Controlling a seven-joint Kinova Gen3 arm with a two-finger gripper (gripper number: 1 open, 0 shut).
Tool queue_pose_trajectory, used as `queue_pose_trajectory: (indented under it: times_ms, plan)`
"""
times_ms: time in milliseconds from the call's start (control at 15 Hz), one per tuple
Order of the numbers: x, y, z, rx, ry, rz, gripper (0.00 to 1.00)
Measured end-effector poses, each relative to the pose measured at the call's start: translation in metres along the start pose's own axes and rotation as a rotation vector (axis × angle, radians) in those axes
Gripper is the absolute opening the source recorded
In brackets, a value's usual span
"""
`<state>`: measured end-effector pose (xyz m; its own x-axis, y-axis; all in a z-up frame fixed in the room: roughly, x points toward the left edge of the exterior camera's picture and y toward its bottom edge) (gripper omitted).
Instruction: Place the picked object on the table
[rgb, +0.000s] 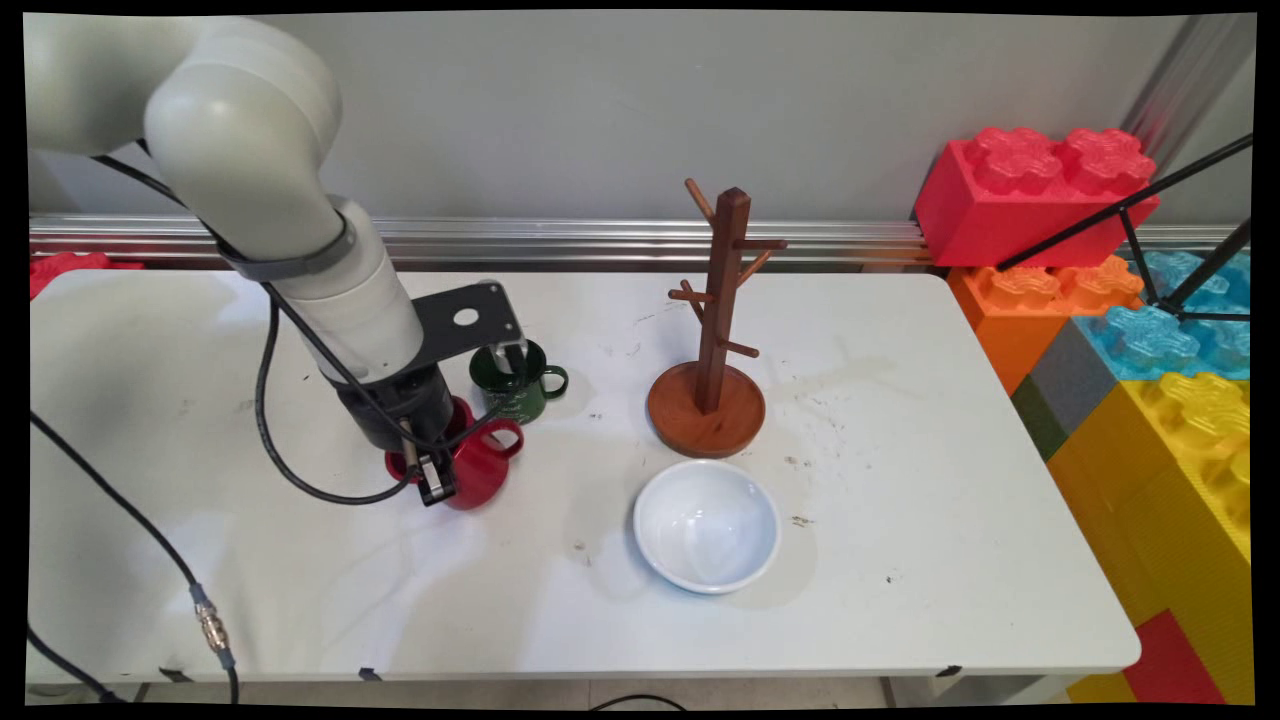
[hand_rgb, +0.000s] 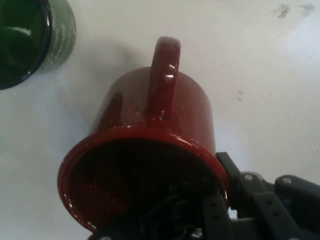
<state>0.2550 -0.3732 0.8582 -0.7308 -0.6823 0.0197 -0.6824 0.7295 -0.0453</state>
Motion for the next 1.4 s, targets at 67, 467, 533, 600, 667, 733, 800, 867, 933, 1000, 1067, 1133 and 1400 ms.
queue_pose_trajectory:
  times_ms: [67,467,533,600,667,733,800,867,933,1000,1067,1133,1400]
  plan:
    - [0.001,0.001,0.002,-0.001,-0.007,-0.001,0.0]
    - [0.006,0.003,0.009,-0.008,-0.034,-0.005,0.0]
    - [0.006,0.003,0.01,-0.008,-0.037,-0.006,0.0]
    - [0.007,0.003,0.011,-0.009,-0.041,-0.007,0.0]
    - [0.008,0.003,0.012,-0.009,-0.043,-0.008,0.0]
    - [0.009,0.003,0.014,-0.009,-0.046,-0.009,0.0]
    - [0.009,0.003,0.014,-0.008,-0.048,-0.01,0.0]
    - [0.01,0.003,0.016,-0.008,-0.051,-0.011,0.0]
    - [0.011,0.003,0.016,-0.007,-0.052,-0.011,0.0]
    - [0.011,0.003,0.018,-0.007,-0.054,-0.012,0.0]
    - [0.012,0.003,0.018,-0.006,-0.055,-0.013,0.0]
    - [0.013,0.003,0.019,-0.005,-0.057,-0.013,0.0]
    - [0.015,0.001,0.024,0.0,-0.057,-0.015,1.0]
